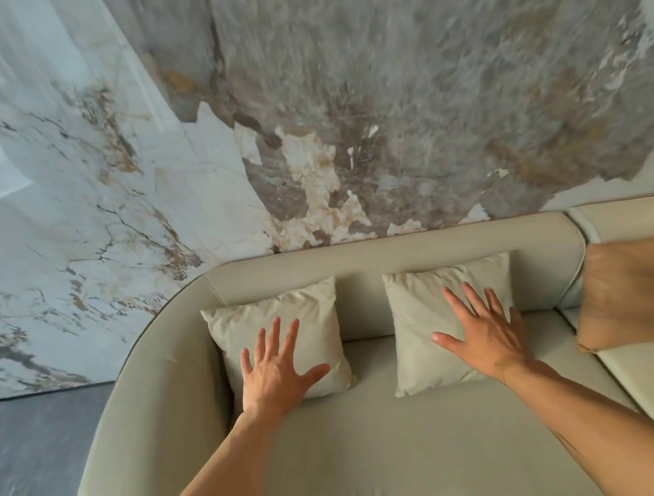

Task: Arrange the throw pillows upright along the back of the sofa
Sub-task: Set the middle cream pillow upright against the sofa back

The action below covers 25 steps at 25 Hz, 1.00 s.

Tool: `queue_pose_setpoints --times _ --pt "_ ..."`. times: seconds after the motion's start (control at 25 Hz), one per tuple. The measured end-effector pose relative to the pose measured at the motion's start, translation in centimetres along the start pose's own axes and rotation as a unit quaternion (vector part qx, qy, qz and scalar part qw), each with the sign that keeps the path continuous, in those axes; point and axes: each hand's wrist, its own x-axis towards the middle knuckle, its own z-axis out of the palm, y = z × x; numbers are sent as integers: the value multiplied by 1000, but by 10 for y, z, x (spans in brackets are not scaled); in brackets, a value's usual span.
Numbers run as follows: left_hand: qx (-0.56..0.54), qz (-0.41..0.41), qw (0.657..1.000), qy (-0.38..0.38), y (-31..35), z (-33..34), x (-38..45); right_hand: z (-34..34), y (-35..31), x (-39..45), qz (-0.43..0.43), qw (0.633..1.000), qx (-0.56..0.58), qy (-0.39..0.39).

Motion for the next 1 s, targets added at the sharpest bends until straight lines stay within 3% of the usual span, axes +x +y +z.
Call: queue_pose_setpoints --times 0.52,0.72,1.0 --pt "-7 -53 998 23 247 42 24 -68 296 66 -7 1000 4 1" --pt "1 -57 998 32 272 49 31 -59 337 79 -9 999 17 -26" --pt "-144 -154 977 1 256 73 60 -35 336 95 -5 998 41 -37"
